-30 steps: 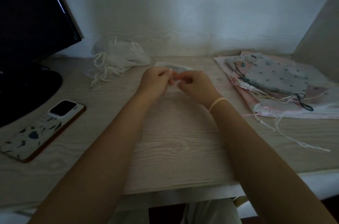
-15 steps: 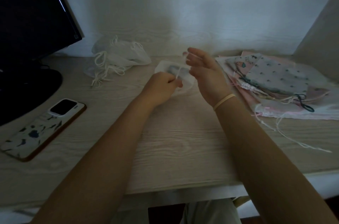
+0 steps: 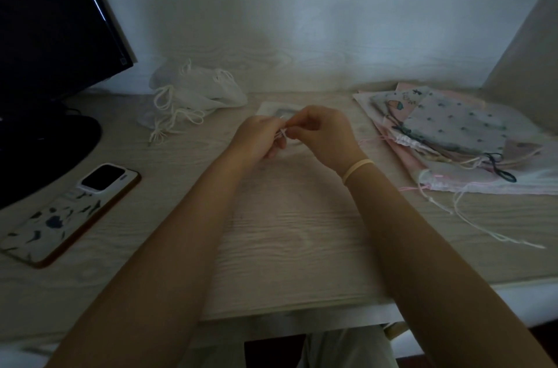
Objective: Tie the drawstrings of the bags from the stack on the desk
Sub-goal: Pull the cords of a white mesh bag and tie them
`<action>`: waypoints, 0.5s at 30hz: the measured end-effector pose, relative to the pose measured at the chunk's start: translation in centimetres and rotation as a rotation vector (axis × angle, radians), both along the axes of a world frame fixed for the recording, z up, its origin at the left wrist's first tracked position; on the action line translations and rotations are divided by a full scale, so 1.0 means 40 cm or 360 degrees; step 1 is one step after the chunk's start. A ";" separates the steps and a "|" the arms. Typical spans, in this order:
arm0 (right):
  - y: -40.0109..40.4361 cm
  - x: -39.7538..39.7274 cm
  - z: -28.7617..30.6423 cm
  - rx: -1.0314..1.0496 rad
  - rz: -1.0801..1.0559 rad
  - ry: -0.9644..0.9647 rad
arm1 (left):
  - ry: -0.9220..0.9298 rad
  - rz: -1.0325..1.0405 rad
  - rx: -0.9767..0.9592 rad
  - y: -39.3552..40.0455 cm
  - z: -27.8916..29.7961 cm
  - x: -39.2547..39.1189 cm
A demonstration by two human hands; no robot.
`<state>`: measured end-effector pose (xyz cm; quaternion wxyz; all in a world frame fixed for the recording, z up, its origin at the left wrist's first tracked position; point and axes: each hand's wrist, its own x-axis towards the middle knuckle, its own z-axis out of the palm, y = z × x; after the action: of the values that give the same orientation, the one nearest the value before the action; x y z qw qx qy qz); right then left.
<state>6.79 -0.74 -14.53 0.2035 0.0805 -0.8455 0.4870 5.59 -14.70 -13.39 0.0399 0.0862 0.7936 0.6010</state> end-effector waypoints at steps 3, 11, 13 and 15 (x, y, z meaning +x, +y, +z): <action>0.011 -0.007 -0.001 0.0150 -0.0069 0.0003 | 0.0073 -0.0029 -0.0079 -0.003 -0.009 -0.008; 0.008 -0.008 -0.005 0.0147 -0.0093 0.0009 | 0.0308 0.0125 0.0026 -0.010 -0.033 -0.026; 0.006 -0.005 -0.002 0.0081 -0.0029 -0.0007 | 0.0359 0.0085 -0.0022 -0.008 -0.040 -0.030; 0.001 0.001 0.001 0.0017 0.0090 -0.0047 | 0.0403 0.0051 -0.0046 -0.007 -0.043 -0.031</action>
<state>6.84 -0.69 -14.50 0.1767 0.0983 -0.8484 0.4893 4.33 -14.99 -15.13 -0.0689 0.1479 0.8021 0.5744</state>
